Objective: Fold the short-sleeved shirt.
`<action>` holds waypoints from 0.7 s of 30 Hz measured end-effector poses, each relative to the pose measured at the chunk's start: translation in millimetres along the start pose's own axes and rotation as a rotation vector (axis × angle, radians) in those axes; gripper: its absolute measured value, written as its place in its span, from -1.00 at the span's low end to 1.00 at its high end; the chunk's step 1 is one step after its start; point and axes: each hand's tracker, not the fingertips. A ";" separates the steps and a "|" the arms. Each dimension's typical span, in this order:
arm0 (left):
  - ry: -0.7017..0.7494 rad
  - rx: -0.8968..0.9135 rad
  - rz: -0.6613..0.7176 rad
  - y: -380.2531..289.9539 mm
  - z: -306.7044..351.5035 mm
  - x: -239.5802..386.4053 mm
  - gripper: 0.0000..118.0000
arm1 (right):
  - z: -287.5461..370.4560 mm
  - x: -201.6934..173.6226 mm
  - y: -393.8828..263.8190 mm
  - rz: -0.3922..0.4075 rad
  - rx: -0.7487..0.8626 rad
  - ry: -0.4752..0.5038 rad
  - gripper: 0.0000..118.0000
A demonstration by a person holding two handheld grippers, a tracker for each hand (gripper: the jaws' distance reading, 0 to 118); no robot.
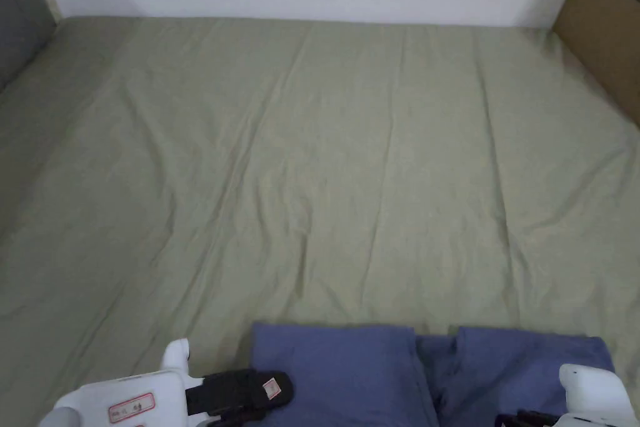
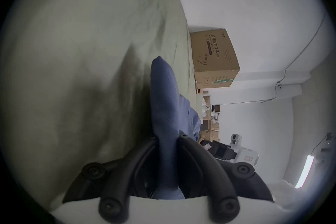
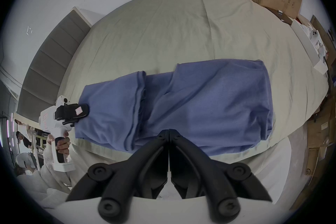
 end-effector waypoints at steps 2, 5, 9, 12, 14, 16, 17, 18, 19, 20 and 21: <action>0.037 0.011 -0.026 8.6 28.2 -5.2 -0.79 | -2.4 -5.8 2.7 0.009 -0.002 0.003 -0.99; 0.116 0.065 -0.019 21.8 82.9 -17.8 -0.79 | -2.9 -13.8 4.7 0.023 0.009 0.020 -0.99; 0.321 0.086 -0.040 38.0 158.2 -18.2 -0.79 | -5.6 -22.4 4.8 0.038 0.010 0.039 -0.99; 0.433 0.125 -0.047 50.8 205.3 -11.4 -0.79 | -9.1 -24.0 2.2 0.042 0.005 0.046 -0.99; 0.510 0.175 -0.048 54.0 222.8 1.4 -0.79 | -9.8 -23.7 0.2 0.032 0.000 0.052 -0.99; 0.515 0.199 -0.102 55.9 230.7 16.7 -0.79 | -9.6 -22.8 -1.1 0.025 0.000 0.061 -0.99; 0.507 0.209 -0.105 54.4 229.4 25.1 -0.79 | -9.4 -22.3 -1.5 0.022 0.000 0.061 -0.99; 0.500 0.211 -0.122 52.5 225.6 36.4 -0.79 | -8.7 -21.3 -1.8 0.020 0.001 0.061 -0.99; 0.512 0.213 -0.158 49.4 219.4 49.8 -0.79 | -7.9 -20.0 -2.0 0.019 0.002 0.062 -0.99; 0.540 0.217 -0.209 47.6 214.9 62.3 -0.79 | -6.7 -18.6 -2.5 0.017 0.006 0.062 -0.99; 0.561 0.218 -0.238 43.5 205.7 78.9 -0.79 | -5.4 -16.7 -2.9 0.013 0.011 0.063 -0.99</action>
